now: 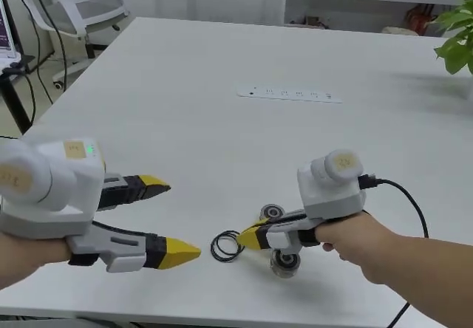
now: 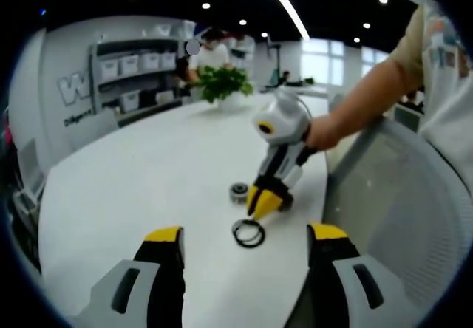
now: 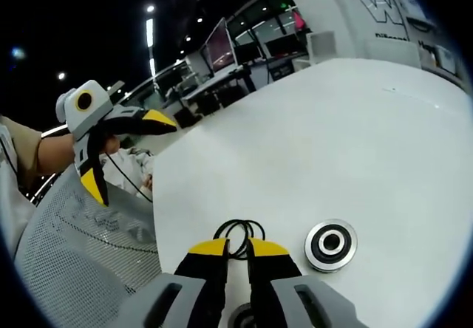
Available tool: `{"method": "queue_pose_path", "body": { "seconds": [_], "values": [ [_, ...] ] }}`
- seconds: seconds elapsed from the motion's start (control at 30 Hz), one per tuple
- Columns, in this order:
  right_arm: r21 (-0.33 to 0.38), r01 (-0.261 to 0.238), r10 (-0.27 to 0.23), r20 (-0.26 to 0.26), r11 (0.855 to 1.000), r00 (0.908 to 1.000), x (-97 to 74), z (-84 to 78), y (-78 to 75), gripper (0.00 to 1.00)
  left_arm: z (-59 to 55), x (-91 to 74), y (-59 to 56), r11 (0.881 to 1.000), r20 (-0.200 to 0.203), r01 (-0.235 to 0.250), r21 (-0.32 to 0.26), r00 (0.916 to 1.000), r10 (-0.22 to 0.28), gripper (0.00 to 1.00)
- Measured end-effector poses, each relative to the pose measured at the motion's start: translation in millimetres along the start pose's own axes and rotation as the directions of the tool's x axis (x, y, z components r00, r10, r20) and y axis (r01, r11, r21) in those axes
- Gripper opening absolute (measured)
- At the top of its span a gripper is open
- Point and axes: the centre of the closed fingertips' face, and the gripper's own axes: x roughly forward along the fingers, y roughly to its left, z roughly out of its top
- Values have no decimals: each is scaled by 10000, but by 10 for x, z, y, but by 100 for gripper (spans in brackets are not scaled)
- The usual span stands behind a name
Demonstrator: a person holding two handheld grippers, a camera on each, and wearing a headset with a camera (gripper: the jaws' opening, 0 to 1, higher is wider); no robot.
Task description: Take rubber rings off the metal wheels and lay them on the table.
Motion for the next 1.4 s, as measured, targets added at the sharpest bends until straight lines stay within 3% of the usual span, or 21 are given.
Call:
{"method": "queue_pose_path", "body": {
  "seconds": [0.33,0.83,1.4],
  "values": [
    [-169,3,7,585,9999,9983,-134,183,50,15,49,8,-32,10000,-1,40,30,10000,-40,68],
    [-827,678,-536,1632,9943,9851,-605,422,18,28,149,6,-47,10000,166,20,49,9999,-21,68],
    [-1328,1482,-1170,2184,9800,9688,-1140,235,50,46,189,-65,-141,9998,310,-2,-180,9995,7,71]
  ]
}}
